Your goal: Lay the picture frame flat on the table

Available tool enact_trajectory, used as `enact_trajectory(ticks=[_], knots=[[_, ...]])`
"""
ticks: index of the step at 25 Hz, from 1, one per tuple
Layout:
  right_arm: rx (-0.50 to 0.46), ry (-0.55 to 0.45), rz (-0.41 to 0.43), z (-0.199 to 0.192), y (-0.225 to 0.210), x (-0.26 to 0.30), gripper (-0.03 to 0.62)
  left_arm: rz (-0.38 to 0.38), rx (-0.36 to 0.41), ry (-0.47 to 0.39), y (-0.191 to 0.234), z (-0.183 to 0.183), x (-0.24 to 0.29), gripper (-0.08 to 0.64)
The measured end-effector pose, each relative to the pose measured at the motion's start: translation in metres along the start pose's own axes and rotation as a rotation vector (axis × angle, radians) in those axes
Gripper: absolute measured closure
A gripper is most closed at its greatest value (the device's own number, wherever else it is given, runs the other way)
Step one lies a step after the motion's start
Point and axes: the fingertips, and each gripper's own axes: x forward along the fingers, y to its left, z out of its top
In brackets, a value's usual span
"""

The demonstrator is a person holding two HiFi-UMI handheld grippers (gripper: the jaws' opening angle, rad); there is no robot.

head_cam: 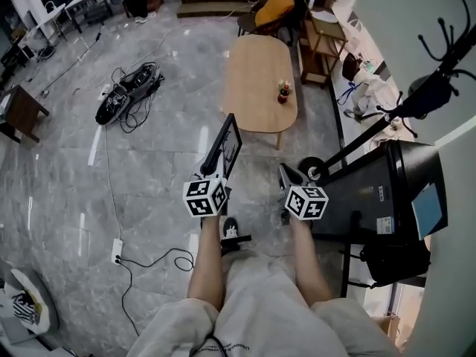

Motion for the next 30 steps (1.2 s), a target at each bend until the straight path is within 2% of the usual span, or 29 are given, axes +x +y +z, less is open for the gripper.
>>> enact_trajectory(ticks=[10, 19, 24, 30], knots=[[0.033, -0.032, -0.042, 0.03, -0.006, 0.077, 0.558, -0.049, 0.048, 0.028, 0.047, 0.031, 0.07, 0.534], [0.041, -0.044, -0.086, 0.037, -0.015, 0.1, 0.558, -0.087, 0.058, 0.052, 0.062, 0.035, 0.106, 0.534], [0.059, -0.042, -0.098, 0.04, -0.019, 0.115, 0.558, -0.073, 0.048, 0.062, 0.078, 0.037, 0.118, 0.534], [0.065, -0.023, -0.075, 0.051, -0.033, 0.154, 0.558, -0.046, 0.049, 0.068, 0.095, 0.043, 0.148, 0.534]])
